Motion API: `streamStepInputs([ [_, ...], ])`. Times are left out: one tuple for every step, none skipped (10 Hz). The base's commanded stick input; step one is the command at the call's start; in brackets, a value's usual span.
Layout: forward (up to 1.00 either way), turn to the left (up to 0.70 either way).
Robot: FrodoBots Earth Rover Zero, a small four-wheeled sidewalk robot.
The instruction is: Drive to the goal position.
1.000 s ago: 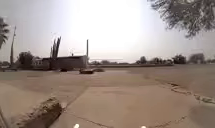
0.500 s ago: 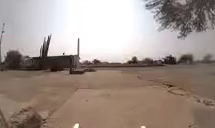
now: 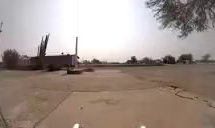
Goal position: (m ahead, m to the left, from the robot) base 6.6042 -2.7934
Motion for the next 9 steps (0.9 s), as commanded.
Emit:
streamStepInputs([
  [0.70, 0.00],
  [0.70, 0.00],
  [0.70, 0.00],
  [0.70, 0.00],
  [0.70, 0.00],
  [0.70, 0.00],
  [0.70, 0.00],
  [0.70, 0.00],
  [0.70, 0.00],
])
